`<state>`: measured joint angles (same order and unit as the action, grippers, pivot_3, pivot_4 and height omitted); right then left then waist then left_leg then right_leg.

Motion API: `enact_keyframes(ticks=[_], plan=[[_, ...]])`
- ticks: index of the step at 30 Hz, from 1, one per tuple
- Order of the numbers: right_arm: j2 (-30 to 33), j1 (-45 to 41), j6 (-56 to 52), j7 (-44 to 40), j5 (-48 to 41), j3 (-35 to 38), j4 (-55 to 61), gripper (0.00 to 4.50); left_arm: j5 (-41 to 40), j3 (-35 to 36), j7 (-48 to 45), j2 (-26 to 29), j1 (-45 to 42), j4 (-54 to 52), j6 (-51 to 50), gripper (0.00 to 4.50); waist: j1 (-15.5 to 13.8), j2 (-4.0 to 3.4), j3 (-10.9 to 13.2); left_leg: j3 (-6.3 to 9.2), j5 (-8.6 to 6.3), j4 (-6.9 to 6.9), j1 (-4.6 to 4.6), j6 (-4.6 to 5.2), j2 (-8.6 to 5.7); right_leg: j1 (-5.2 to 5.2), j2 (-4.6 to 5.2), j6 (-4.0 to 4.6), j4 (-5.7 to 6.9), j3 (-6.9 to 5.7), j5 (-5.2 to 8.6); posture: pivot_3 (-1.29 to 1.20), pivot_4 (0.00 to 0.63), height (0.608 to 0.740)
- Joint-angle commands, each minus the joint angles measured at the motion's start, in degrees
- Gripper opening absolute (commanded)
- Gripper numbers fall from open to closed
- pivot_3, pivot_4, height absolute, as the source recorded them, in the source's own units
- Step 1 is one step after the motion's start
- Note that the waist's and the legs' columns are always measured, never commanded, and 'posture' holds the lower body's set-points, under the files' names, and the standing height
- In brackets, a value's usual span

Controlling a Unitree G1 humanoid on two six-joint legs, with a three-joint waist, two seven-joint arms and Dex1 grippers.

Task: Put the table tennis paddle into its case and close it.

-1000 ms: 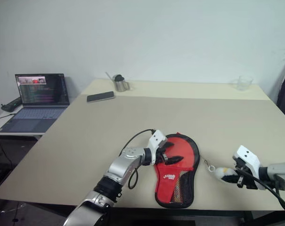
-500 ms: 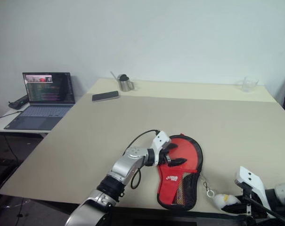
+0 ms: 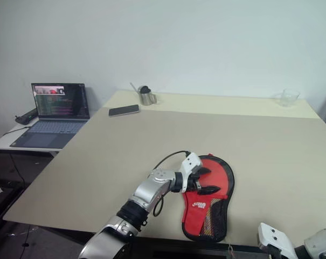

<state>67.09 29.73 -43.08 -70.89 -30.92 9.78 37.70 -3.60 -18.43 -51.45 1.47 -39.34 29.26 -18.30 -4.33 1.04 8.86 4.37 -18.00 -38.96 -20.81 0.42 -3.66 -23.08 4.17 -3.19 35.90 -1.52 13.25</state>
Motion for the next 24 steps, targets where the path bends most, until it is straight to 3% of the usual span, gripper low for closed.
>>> enact_keyframes(ticks=[1, 7, 19, 24], plan=[[0.3, 0.5, 0.3, 0.9, 0.7, -1.4, 2.2, 0.34, 1.6, -3.0, -1.2, -0.2, 2.1, 3.3, -1.8, 4.50, 0.0, 0.00, 0.0, -0.01, 0.00, 0.00, 0.00, 0.00, 0.00, 0.00, 0.00, 0.00, 0.00, 0.01, 0.00, 0.00, 0.150, 0.740], [0.1, -2.0, 2.0, 3.2, 3.2, -1.6, 0.2, 0.34, 1.7, -2.6, -1.1, -0.2, 1.6, 3.9, -1.6, 4.50, 0.0, 0.00, 0.0, -0.01, 0.00, 0.00, 0.00, 0.00, 0.00, 0.00, 0.00, 0.00, 0.00, 0.01, 0.00, 0.00, 0.150, 0.740], [0.7, -9.5, 0.7, 3.0, 2.0, 0.0, -4.3, 4.44, 1.7, -1.5, -0.6, -0.7, -0.2, 6.8, 0.0, 4.50, 0.0, 0.00, 0.0, -0.01, 0.00, -0.07, 0.03, 0.01, -0.01, 0.05, 0.00, 0.10, 0.02, 0.01, -0.07, 0.00, 0.150, 0.740], [0.5, -14.1, 2.5, 2.9, 2.5, 2.9, -9.1, 4.48, 1.8, -1.2, -0.5, -0.6, -0.8, 7.5, 0.8, 4.50, 0.0, 0.00, 0.0, -0.02, -0.07, -0.09, 0.06, 0.15, -0.01, 0.08, 0.00, 0.11, 0.04, 0.02, -0.08, 0.00, 0.150, 0.740]])
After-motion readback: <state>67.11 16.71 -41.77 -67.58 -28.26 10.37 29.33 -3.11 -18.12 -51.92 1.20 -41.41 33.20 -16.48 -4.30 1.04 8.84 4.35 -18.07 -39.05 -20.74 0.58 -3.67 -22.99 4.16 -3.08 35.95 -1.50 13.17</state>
